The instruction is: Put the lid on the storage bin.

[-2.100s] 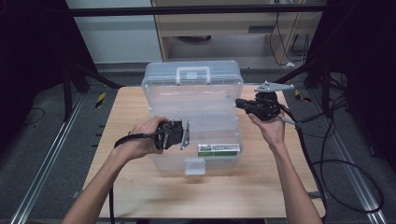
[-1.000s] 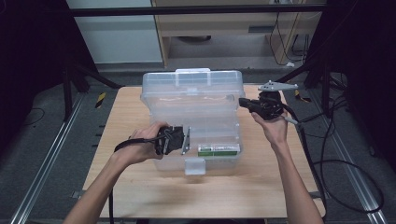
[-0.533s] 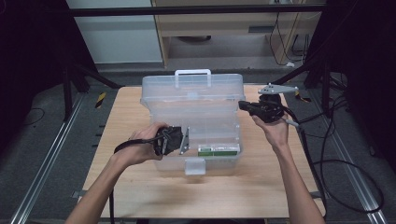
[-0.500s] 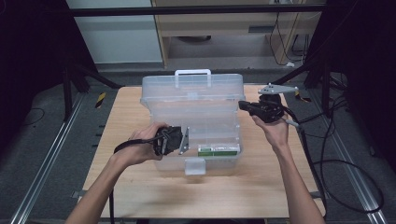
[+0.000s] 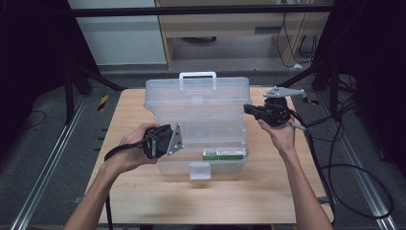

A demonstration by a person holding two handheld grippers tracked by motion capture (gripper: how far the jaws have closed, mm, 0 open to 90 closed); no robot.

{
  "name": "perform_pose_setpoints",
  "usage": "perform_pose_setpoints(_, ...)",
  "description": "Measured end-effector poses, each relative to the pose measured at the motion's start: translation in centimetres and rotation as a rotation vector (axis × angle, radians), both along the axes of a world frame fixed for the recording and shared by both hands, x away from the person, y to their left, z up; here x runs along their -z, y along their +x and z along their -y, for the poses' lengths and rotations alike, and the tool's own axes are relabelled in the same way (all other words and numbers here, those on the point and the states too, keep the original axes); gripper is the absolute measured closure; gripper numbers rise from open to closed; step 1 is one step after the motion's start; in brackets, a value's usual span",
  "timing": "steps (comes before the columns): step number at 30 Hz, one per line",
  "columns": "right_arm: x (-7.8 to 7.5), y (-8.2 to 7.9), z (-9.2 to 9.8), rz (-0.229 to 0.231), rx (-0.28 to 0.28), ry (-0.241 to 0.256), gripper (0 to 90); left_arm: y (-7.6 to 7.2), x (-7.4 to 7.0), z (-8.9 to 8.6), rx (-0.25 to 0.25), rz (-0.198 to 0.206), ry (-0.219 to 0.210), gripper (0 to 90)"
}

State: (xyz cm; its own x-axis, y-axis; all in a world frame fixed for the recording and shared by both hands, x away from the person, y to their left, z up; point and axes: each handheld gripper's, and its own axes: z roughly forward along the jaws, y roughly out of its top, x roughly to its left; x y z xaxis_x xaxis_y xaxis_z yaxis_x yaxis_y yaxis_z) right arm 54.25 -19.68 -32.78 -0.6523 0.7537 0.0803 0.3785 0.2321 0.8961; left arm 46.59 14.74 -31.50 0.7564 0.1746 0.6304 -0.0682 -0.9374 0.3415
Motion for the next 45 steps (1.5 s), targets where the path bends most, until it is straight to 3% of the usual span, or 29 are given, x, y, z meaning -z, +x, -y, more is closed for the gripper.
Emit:
perform_pose_setpoints(9, 0.1, -0.3, 0.1, -0.003, -0.008, -0.010, 90.0, 0.5, 0.5, -2.5, -0.135, -0.028, -0.151, 79.4)
perform_pose_setpoints(17, 0.2, -0.4, 0.1, 0.001, -0.015, -0.008, 90.0, 0.6, 0.9, -4.2, -0.189, -0.011, -0.262, 84.9)
perform_pose_setpoints(28, 0.4, -0.8, 0.2, 0.000, -0.028, -0.010, 90.0, 1.0, 1.7, -6.6, -0.316, 0.008, -0.444, 89.3)
perform_pose_setpoints(39, 0.9, -1.5, 0.3, -0.002, -0.037, -0.023, 90.0, 2.0, 3.3, -7.9, -0.439, -0.024, -0.586, 89.6)
perform_pose_setpoints(45, 1.3, -2.0, 0.3, -0.001, -0.042, -0.031, 90.0, 2.2, 3.9, -8.6, -0.469, -0.031, -0.664, 89.7)
